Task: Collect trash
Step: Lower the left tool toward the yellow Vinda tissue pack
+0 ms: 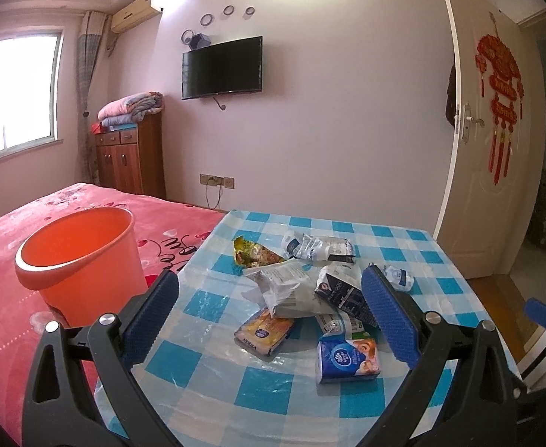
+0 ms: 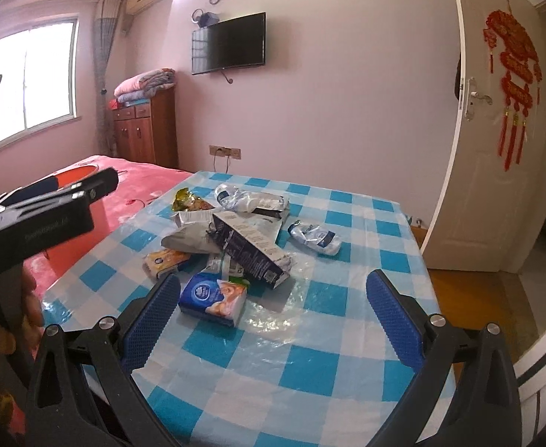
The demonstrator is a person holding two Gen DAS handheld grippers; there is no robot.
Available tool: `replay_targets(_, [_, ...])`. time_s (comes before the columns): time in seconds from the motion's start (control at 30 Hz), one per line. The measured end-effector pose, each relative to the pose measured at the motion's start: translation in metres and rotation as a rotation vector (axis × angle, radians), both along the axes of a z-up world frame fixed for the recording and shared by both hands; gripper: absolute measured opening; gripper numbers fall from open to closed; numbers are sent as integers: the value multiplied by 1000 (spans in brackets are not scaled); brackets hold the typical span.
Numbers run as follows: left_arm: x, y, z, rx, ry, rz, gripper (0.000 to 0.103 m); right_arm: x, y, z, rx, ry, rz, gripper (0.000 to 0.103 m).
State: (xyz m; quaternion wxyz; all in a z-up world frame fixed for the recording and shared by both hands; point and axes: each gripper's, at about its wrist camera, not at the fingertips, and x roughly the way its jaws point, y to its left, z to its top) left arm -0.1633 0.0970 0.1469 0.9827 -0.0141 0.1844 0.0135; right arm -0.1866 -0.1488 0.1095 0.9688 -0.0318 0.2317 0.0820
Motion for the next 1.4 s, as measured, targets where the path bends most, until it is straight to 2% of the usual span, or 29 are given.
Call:
replay_targets(0.13, [-1, 2, -1, 3, -14, -1, 99, 0, 1, -7, 24, 22, 11, 99])
replay_targets(0.33, [0, 8, -6, -16, -16, 8, 99, 5, 1, -18, -3, 104, -13, 99])
replay_targets(0.43, [0, 11, -9, -42, 0, 1, 99, 7, -2, -21, -38, 122, -52, 99])
replay_targets(0.53, [2, 15, -12, -60, 22, 8, 99, 12, -11, -23, -14, 155, -92, 99])
replay_targets(0.67, [7, 16, -21, -40, 88, 40, 99, 13, -16, -25, -46, 161, -122, 99])
replay_targets(0.9, [13, 24, -51, -60, 174, 2, 99, 14, -30, -31, 21, 174, -102, 99])
replay_targets(1.13, [19, 22, -73, -33, 250, -69, 99, 25, -48, -48, 107, 229, -99, 99])
replay_targets(1.23, [26, 18, -78, -5, 268, -98, 99, 31, -55, -55, 173, 259, -85, 99])
replay_targets(1.4, [49, 19, -89, 37, 326, -142, 98, 43, -50, -69, 277, 319, -8, 99])
